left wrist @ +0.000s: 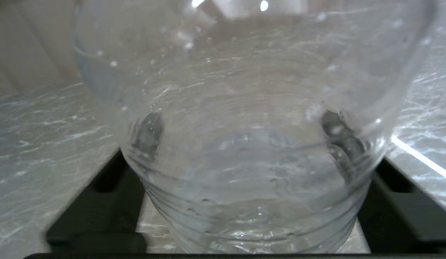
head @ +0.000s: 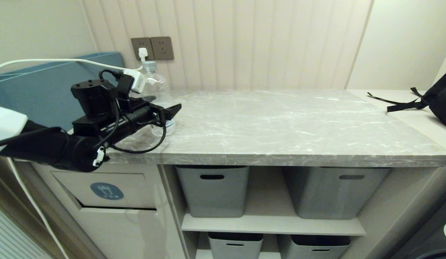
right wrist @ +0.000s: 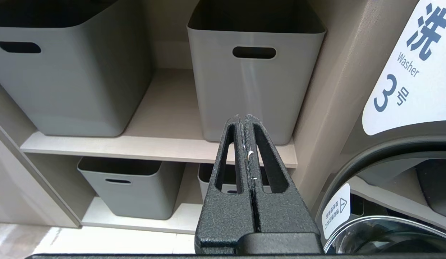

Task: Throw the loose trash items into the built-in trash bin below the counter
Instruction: Pick up the garbage

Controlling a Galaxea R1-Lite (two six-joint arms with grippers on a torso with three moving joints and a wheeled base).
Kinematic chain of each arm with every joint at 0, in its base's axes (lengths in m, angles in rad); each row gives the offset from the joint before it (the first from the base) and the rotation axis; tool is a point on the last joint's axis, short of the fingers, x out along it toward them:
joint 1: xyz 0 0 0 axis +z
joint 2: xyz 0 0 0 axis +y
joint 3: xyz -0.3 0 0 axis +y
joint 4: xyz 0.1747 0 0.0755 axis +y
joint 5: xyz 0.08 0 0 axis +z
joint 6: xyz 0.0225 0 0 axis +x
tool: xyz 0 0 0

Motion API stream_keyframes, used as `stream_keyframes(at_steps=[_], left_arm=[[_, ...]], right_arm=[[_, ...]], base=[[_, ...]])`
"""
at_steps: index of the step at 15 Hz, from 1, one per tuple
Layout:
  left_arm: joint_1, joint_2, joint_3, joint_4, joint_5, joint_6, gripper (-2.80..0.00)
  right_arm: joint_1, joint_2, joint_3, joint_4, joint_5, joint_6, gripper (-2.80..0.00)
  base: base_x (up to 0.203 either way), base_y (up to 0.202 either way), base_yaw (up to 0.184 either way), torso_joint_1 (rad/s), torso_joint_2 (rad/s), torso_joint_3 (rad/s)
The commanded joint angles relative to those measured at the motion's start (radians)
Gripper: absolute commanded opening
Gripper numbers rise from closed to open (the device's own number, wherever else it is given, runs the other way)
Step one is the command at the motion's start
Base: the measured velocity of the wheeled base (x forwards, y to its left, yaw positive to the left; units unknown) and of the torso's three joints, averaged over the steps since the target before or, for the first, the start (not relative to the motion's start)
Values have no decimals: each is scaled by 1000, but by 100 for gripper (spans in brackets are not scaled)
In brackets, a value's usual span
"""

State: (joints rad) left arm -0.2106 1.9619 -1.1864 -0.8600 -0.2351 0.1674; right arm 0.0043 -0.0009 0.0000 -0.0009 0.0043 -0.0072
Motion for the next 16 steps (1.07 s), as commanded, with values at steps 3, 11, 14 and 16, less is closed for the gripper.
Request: stream_keyframes(at_steps=[3,11,14,16], left_arm=[[-1,-9,5,-5,-1,0,-280],[7,-187,204,-5,4,1,-280],[23,-313,301,-5,13,-23,-280],[29,-431,371,0,52,-34,-280]], right_arm=[[0,-1,0,-1,0,0,-280],[0,-1,0,1,0,0,-280],[0,-1,0,-1,0,0,-280],[0,-1,0,-1,0,0,-280]], base=[[0,0,0,0,0,0],[0,0,0,0,0,0],[0,0,0,0,0,0],[0,0,0,0,0,0]])
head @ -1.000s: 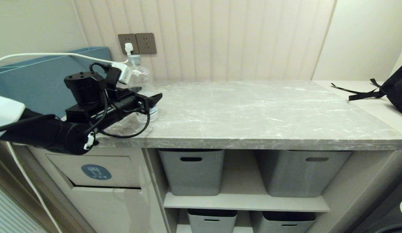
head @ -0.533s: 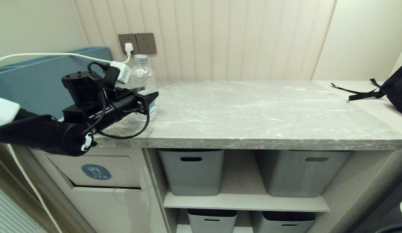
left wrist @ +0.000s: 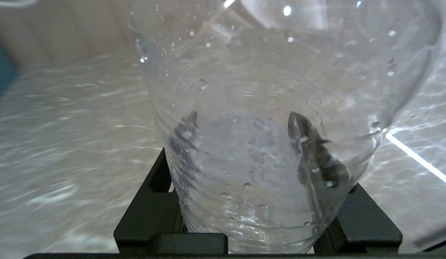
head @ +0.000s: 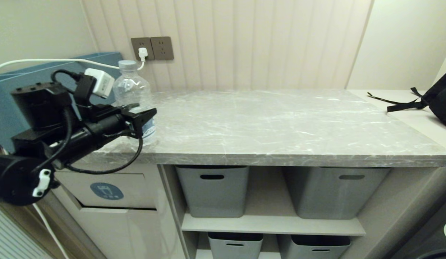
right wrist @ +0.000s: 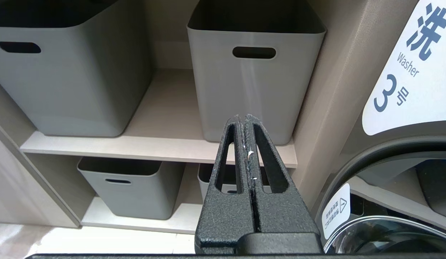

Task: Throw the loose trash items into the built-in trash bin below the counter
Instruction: Pick up the garbage, then put the garbage in the trash can

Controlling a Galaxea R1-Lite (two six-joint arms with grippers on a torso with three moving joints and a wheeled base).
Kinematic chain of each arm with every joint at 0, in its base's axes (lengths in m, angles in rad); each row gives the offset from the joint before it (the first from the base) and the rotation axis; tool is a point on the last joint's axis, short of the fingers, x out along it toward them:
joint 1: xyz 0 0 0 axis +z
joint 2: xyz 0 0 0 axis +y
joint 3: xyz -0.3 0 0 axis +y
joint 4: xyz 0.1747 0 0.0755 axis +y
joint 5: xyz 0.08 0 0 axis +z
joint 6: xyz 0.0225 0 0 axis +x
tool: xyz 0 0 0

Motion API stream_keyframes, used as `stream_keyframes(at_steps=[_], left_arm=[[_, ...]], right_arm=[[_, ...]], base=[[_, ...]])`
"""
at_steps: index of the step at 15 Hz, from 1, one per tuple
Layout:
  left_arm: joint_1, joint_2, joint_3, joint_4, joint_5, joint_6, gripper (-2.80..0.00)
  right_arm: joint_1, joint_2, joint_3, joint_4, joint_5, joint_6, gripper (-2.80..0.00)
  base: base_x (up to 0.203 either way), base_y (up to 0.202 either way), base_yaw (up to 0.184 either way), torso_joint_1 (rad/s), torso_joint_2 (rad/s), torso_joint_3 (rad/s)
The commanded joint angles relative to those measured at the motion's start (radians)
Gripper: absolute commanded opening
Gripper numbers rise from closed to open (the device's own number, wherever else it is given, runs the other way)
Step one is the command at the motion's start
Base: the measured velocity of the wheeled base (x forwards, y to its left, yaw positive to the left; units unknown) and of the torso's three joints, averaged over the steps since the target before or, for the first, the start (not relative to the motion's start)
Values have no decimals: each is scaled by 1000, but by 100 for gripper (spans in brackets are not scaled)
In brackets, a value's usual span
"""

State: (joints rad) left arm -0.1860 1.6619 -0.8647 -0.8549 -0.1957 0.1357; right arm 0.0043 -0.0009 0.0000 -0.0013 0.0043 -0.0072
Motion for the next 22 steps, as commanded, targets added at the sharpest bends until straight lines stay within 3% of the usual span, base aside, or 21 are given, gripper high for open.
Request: stream_keyframes(at_steps=[1,5,8,10,13,17,22], left_arm=[[7,-205,88,11,33,-6,-280],[18,-558,190,207,135,-13,-280],[31,-849,240,459,209,-14,-280],[35,-1018,259,654,240,-16,-280],[38,-1221,365,812,262,-16,-280],[39,-1372,570,838,277,-15,-280],[39,-1380,854,613,320,-11,-280]], right_arm=[[0,-1,0,0,0,0,-280],[0,-1,0,0,0,0,-280],[0,-1,0,0,0,0,-280],[1,-1,0,0,0,0,-280],[0,-1,0,0,0,0,-280],[0,-1,0,0,0,0,-280],[1,-1,0,0,0,1,-280]], base=[[0,0,0,0,0,0],[0,0,0,0,0,0],[0,0,0,0,0,0],[0,0,0,0,0,0],[0,0,0,0,0,0],[0,0,0,0,0,0],[0,0,0,0,0,0]])
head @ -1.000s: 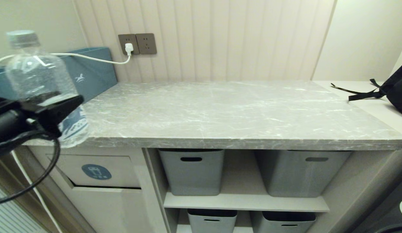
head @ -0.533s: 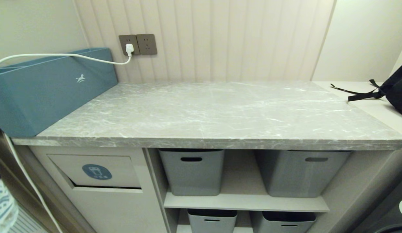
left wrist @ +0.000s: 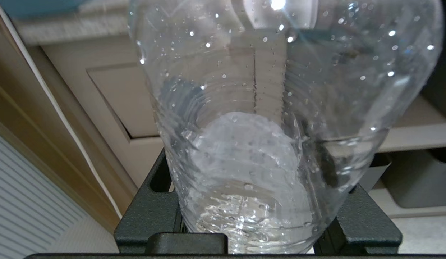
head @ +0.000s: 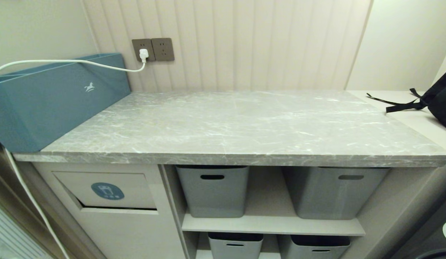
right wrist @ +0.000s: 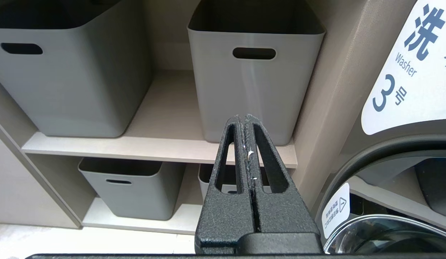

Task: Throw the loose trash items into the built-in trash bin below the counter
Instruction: Put the garbage in the trash can

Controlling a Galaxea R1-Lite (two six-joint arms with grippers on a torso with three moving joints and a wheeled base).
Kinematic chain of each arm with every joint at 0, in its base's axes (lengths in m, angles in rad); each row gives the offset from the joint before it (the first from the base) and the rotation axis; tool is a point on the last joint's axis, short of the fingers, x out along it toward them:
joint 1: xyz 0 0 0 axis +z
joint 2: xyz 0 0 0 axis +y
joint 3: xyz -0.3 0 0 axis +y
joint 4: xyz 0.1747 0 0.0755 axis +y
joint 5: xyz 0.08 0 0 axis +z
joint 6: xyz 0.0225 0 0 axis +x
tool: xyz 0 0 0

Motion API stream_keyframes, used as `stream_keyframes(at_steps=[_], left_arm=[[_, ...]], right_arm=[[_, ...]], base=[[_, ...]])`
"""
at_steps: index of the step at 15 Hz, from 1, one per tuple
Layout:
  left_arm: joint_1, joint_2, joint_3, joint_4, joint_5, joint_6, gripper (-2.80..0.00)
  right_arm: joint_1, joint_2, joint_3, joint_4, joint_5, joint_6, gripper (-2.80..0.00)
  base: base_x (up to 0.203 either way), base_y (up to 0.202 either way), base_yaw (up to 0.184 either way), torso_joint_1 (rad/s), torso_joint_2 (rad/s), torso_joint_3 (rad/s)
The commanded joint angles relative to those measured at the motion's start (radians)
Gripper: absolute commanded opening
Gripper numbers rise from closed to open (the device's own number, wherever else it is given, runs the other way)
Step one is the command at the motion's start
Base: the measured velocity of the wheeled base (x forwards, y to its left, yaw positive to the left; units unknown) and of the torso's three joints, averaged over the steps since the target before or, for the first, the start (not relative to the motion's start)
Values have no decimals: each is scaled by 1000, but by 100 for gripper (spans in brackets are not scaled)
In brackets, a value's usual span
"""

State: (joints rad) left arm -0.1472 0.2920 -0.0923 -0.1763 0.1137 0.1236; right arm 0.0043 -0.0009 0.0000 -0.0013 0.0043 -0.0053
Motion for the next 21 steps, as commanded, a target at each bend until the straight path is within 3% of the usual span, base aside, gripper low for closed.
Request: stream_keyframes(at_steps=[1,4,9,21], left_arm=[[0,-10,93,-74,31,-5,-280],[0,-10,92,28,39,-47,-280],[0,-10,92,34,32,-53,-280],[0,-10,92,34,34,-53,-280]], right_arm=[[0,-1,0,0,0,-1,-280],[1,-1,0,0,0,-1,-280],[2,-1,0,0,0,-4,-280],[2,-1,0,0,0,-5,-280]], base=[[0,0,0,0,0,0],[0,0,0,0,0,0],[0,0,0,-11,27,20],[0,0,0,-157,434,271]])
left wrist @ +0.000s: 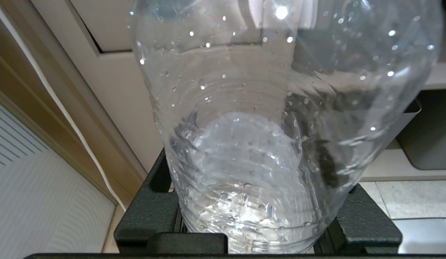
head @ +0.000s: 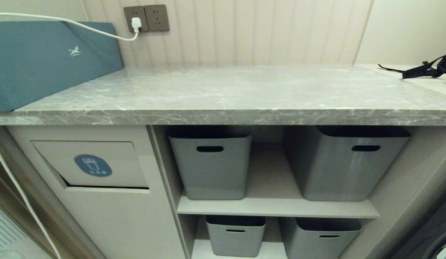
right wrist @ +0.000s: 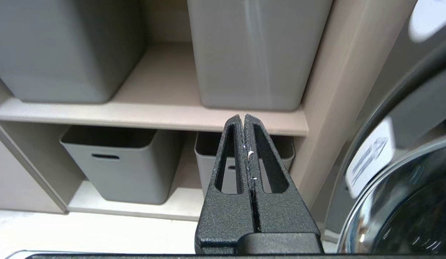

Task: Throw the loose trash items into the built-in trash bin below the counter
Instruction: Put the garbage in the trash can

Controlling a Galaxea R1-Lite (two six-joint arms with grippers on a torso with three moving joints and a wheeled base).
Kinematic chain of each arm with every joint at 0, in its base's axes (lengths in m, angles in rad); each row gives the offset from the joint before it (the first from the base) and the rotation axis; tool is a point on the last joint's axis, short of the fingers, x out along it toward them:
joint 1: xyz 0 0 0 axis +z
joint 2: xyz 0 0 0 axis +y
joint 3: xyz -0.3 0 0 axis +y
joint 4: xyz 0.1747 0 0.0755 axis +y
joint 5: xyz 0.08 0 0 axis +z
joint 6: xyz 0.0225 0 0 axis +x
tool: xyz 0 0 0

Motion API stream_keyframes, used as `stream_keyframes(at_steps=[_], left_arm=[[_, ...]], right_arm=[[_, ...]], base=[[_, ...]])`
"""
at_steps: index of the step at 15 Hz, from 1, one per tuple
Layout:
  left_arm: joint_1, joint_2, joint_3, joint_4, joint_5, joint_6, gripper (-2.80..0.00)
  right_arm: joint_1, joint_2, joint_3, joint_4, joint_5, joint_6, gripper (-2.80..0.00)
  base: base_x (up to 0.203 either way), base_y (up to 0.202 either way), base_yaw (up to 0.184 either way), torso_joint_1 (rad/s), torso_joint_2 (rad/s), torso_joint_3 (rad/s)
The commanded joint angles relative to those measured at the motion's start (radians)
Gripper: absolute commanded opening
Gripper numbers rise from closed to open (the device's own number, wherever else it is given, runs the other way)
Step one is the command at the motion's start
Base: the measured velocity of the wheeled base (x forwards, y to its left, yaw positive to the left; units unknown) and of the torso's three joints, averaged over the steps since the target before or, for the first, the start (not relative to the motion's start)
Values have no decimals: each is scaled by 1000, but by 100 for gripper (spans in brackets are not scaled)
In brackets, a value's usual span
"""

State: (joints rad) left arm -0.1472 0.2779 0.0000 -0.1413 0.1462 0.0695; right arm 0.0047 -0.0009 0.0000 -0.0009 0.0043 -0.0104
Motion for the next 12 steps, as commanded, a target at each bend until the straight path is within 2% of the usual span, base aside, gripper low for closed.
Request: stream_keyframes(at_steps=[1,4,7,10,12], left_arm=[[0,4,0,-1,1,1,-280],[0,4,0,-2,1,1,-280],[0,4,-36,-4,33,6,-280],[-5,12,-110,44,56,1,-280],[-5,72,-157,88,101,-50,-280]], right_arm=[[0,-1,0,-1,0,0,-280],[0,-1,0,-1,0,0,-280],[0,-1,0,-1,0,4,-280],[0,-1,0,-1,0,4,-280],[0,-1,0,-1,0,4,-280]], base=[[0,0,0,-130,455,319],[0,0,0,-76,297,218],[0,0,0,-11,66,51],[0,0,0,0,0,0],[0,0,0,0,0,0]])
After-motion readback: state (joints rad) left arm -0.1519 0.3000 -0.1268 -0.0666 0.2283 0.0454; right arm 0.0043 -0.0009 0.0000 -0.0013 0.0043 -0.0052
